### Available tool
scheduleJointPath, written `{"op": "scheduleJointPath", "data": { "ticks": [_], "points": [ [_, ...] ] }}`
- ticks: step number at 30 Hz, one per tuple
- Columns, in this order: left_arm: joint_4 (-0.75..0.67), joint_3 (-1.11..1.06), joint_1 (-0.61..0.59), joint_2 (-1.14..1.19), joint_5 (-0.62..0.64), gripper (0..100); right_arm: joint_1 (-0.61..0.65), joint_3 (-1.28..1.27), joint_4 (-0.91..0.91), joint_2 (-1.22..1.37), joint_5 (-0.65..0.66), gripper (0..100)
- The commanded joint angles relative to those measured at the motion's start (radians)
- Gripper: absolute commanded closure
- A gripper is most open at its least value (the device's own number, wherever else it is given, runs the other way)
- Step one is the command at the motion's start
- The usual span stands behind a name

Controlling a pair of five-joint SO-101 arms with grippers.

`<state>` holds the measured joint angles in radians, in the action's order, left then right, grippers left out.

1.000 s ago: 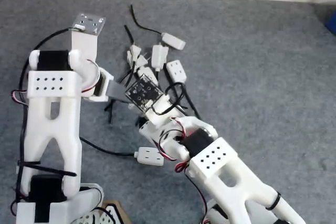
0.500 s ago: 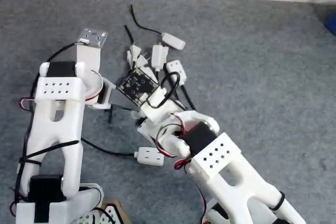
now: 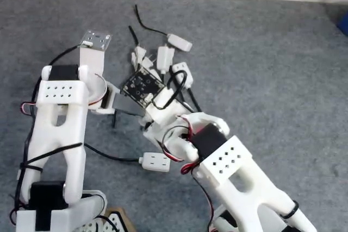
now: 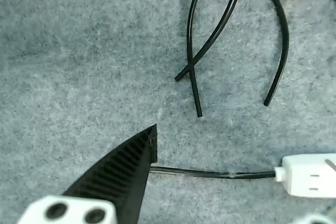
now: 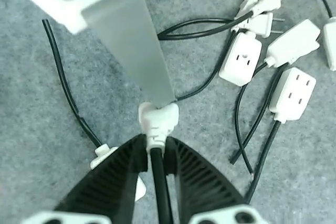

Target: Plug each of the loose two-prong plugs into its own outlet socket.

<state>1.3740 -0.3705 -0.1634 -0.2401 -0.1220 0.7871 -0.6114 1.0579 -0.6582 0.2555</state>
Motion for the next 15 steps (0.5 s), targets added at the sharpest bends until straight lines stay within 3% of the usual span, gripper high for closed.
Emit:
{"op": "scheduleJointPath", "data": {
  "ticks": [1, 7, 15],
  "points": [
    [-0.032, 0.056, -0.073, -0.004, 0.0, 49, 0.012, 0.085, 0.076, 0.041, 0.023, 99.2],
    [-0.049, 0.09, -0.194, -0.002, 0.0, 49, 0.016, 0.318, 0.278, 0.228, 0.091, 99.2],
    [-0.133, -0.027, -0.305, -0.002, -0.003, 49, 0.128, 0.782, 0.605, 0.565, 0.196, 99.2]
  ]
}}
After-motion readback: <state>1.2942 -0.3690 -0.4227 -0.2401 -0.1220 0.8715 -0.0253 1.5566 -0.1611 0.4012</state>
